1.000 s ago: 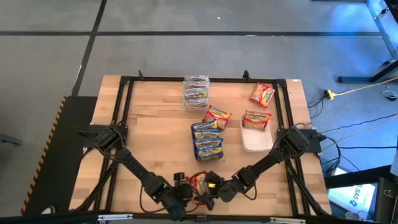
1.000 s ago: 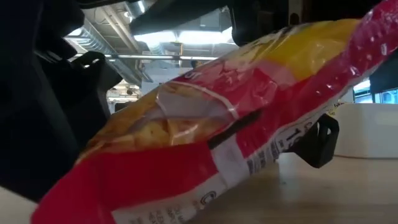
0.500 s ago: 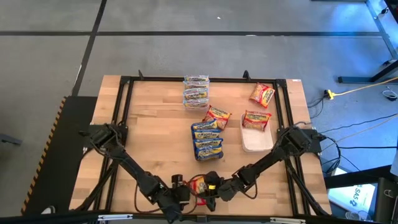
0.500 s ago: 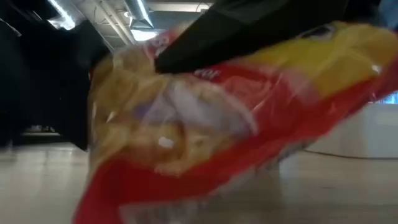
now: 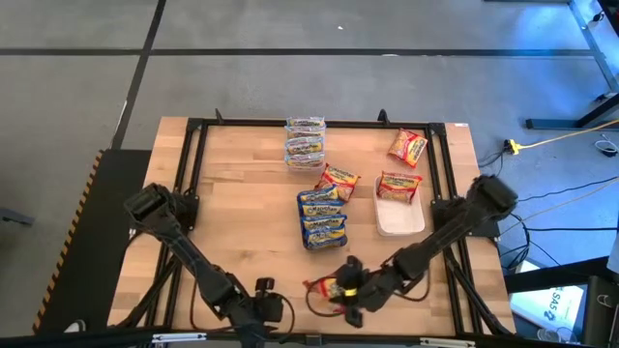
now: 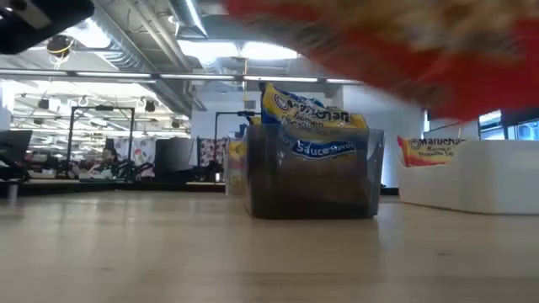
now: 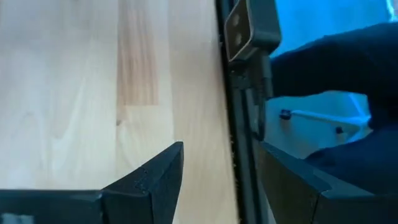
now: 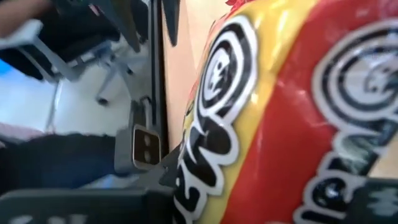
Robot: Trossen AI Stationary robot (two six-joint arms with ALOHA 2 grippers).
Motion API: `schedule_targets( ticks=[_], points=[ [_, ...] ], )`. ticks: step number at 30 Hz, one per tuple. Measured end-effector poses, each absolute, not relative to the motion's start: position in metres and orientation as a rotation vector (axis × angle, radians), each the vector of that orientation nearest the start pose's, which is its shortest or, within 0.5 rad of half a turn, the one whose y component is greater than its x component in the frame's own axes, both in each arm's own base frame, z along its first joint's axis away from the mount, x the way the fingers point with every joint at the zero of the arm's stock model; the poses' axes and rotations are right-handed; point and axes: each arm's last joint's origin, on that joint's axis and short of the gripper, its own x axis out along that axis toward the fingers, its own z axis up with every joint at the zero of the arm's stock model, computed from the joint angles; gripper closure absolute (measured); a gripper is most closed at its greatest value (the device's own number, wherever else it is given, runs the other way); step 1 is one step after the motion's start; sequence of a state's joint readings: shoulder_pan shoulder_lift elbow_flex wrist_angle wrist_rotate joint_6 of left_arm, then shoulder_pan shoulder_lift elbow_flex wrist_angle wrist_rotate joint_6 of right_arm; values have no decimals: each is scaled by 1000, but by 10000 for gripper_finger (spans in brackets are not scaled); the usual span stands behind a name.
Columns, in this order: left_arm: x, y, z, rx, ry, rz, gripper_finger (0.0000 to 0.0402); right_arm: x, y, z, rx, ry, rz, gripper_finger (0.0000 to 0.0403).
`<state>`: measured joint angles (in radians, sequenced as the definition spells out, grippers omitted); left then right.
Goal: Sort Maruchan noodles
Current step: Put the bottom left red noodle pack into the white bin
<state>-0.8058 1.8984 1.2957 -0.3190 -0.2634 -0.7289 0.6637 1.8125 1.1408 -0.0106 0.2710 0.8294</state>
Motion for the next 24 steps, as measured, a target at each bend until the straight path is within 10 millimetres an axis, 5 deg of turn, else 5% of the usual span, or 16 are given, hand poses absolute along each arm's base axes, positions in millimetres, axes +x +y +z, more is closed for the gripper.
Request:
schedule_targets(
  ticks=[5,14,20,24],
  points=[
    [288,-275,188,-190,918,-191,204,281,212,229,389,807,54,310],
    [285,-247,169,-245,864,-268,204,219,154,283,285,939,-124,296],
    [273,-211,172,-310,706,-225,204,183,104,301,187,1084,-269,310],
    [266,-190,172,-349,614,-208,204,175,71,305,81,1179,-336,299]
  ],
)
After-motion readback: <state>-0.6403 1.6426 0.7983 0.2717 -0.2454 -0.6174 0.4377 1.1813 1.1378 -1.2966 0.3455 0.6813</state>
